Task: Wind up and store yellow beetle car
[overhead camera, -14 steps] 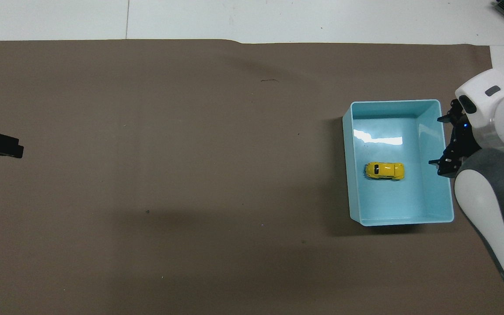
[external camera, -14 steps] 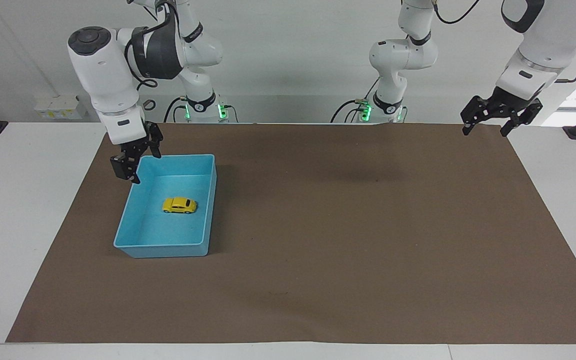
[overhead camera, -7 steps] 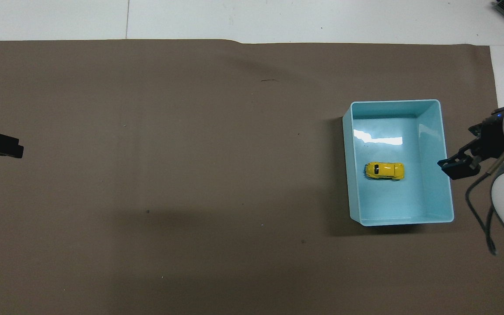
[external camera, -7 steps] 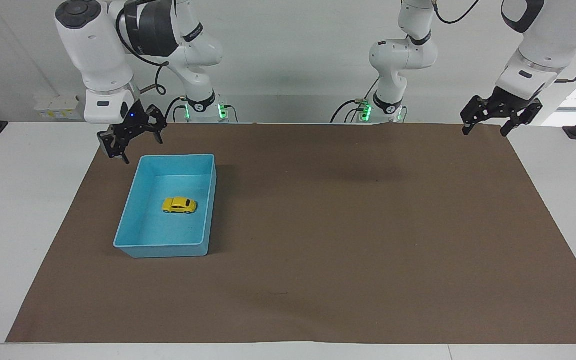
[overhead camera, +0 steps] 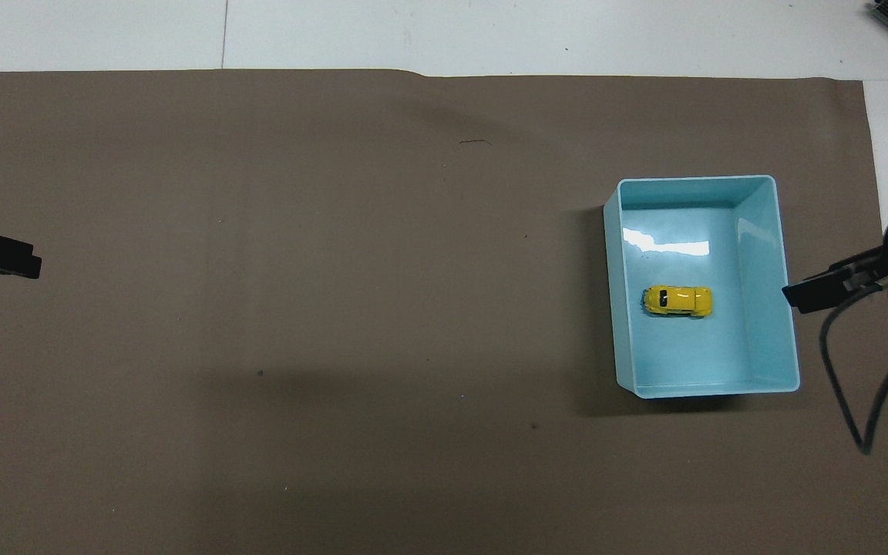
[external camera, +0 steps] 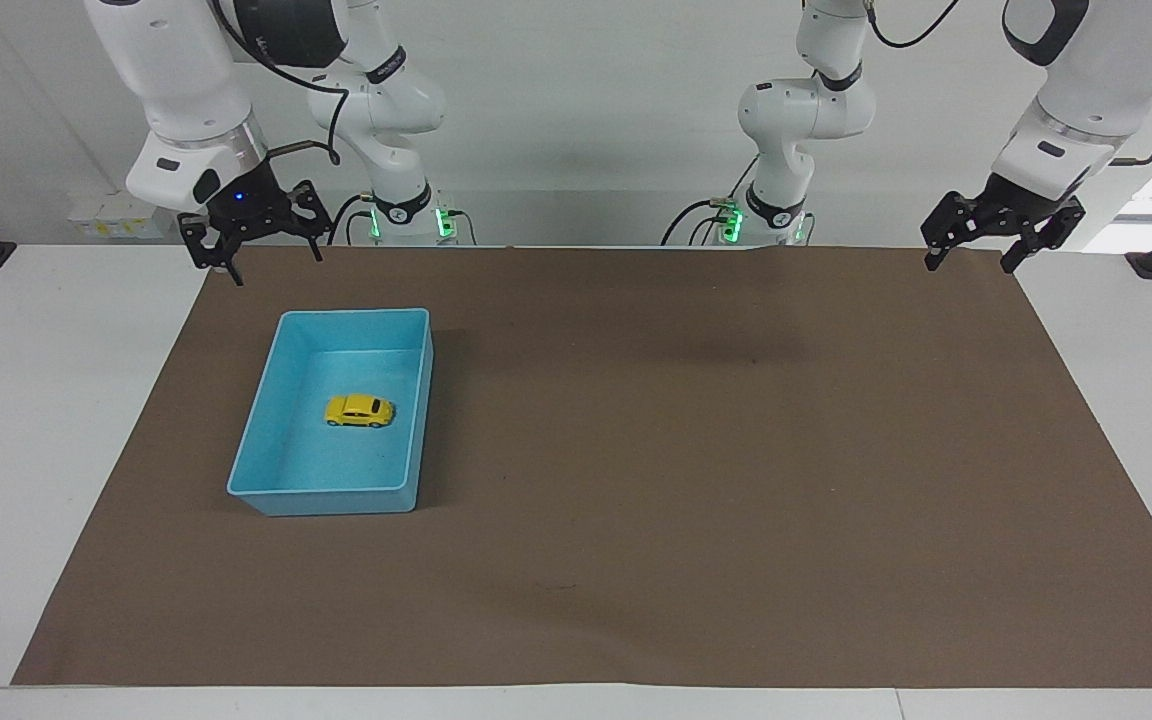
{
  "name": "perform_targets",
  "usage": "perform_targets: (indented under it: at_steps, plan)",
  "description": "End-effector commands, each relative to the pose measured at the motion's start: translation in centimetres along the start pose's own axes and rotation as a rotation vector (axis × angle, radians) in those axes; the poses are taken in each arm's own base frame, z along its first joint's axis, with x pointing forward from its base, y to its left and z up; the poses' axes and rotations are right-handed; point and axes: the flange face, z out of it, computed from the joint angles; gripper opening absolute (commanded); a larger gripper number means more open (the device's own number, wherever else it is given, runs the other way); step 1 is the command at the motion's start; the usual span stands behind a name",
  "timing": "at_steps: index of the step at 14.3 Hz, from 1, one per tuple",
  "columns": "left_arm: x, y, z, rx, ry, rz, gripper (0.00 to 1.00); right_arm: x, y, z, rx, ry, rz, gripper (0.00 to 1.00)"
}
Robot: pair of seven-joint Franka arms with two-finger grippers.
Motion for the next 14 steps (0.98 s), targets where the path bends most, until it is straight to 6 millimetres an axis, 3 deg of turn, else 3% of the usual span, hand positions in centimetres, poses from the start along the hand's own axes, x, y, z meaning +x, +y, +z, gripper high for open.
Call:
perform_targets:
  at_steps: [1, 6, 14]
  plan:
    - [0.1, -0.4, -0.2, -0.012, 0.003, -0.011, 1.00, -1.1, -0.3, -2.0, 0.079, 0.005, 0.190, 1.00]
    - [0.0, -0.4, -0.3, -0.012, 0.004, -0.011, 1.00, -1.3, -0.5, -4.5, 0.068, 0.048, 0.270, 1.00]
    - [0.0, -0.4, -0.3, -0.012, 0.004, -0.011, 1.00, -1.1, -1.2, -4.7, 0.049, 0.057, 0.264, 1.00]
